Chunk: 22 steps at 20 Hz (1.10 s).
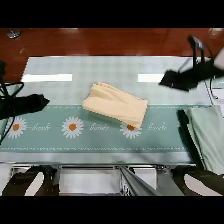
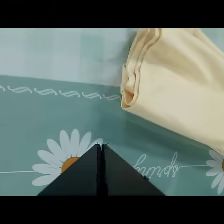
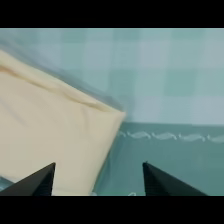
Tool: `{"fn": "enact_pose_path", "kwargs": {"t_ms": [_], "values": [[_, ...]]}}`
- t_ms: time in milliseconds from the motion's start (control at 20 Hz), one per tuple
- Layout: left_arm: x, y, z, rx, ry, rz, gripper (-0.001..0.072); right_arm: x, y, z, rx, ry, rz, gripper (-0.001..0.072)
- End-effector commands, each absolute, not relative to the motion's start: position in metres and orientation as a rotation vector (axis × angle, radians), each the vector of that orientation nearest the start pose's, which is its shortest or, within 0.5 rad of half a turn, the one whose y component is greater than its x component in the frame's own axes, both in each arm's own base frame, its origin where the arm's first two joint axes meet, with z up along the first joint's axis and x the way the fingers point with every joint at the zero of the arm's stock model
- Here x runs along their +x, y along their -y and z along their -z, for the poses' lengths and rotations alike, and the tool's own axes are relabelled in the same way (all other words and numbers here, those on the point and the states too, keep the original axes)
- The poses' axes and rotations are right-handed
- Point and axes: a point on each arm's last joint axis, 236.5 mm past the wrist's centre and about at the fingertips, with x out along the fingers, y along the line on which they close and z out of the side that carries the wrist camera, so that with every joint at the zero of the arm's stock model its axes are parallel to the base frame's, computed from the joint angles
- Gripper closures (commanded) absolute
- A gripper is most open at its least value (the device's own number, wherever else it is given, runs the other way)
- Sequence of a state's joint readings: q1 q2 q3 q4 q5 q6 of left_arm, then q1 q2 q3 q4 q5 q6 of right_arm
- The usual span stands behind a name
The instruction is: Fold the shirts.
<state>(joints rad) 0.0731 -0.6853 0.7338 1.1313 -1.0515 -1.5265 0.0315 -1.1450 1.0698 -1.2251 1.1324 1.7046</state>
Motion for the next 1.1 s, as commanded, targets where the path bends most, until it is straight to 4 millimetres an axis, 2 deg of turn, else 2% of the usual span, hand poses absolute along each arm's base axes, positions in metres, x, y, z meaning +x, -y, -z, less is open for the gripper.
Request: {"fn": "enact_pose_path", "kwargs": {"t_ms": [0, 100, 150, 300, 450, 500, 550, 600, 700, 750, 900, 950, 1050], "values": [[0.288, 0.086, -0.041, -0.476, -0.992, 0.224, 0.0686, 0.302, -0.094, 0.056, 0.819, -1.197, -0.013, 0.009], [0.287, 0.096, -0.03, -0.49, -1.022, 0.244, 0.0686, 0.29, -0.118, 0.083, 0.871, -1.301, -0.093, 0.009], [0.288, 0.1, -0.027, -0.491, -1.033, 0.251, 0.0686, 0.29, -0.128, 0.089, 0.891, -1.346, -0.137, 0.0091], [0.288, 0.109, -0.023, -0.49, -1.049, 0.27, 0.0686, 0.3, -0.165, 0.096, 0.931, -1.435, -0.294, 0.0099], [0.289, 0.111, -0.023, -0.489, -1.043, 0.276, 0.0686, 0.317, -0.199, 0.106, 0.875, -1.487, -0.371, 0.0108], [0.29, 0.111, -0.024, -0.489, -1.041, 0.275, 0.0686, 0.326, -0.209, 0.104, 0.859, -1.488, -0.402, 0.0209], [0.29, 0.111, -0.024, -0.489, -1.04, 0.275, 0.0686, 0.334, -0.223, 0.094, 0.83, -1.489, -0.47, 0.0572], [0.29, 0.111, -0.024, -0.489, -1.041, 0.275, 0.0686, 0.347, -0.232, 0.074, 0.785, -1.451, -0.564, 0.0692], [0.29, 0.111, -0.024, -0.489, -1.04, 0.275, 0.0686, 0.384, -0.244, 0.011, 0.709, -1.332, -0.696, 0.0693], [0.29, 0.111, -0.024, -0.489, -1.041, 0.275, 0.0686, 0.405, -0.242, -0.024, 0.646, -1.261, -0.71, 0.0693], [0.29, 0.111, -0.024, -0.489, -1.041, 0.275, 0.0686, 0.455, -0.213, -0.116, 0.457, -1.088, -0.605, 0.0693], [0.29, 0.111, -0.024, -0.489, -1.041, 0.275, 0.0686, 0.464, -0.198, -0.143, 0.409, -1.045, -0.555, 0.0693], [0.29, 0.111, -0.024, -0.489, -1.041, 0.275, 0.0686, 0.47, -0.171, -0.188, 0.388, -0.987, -0.479, 0.0693]]}}
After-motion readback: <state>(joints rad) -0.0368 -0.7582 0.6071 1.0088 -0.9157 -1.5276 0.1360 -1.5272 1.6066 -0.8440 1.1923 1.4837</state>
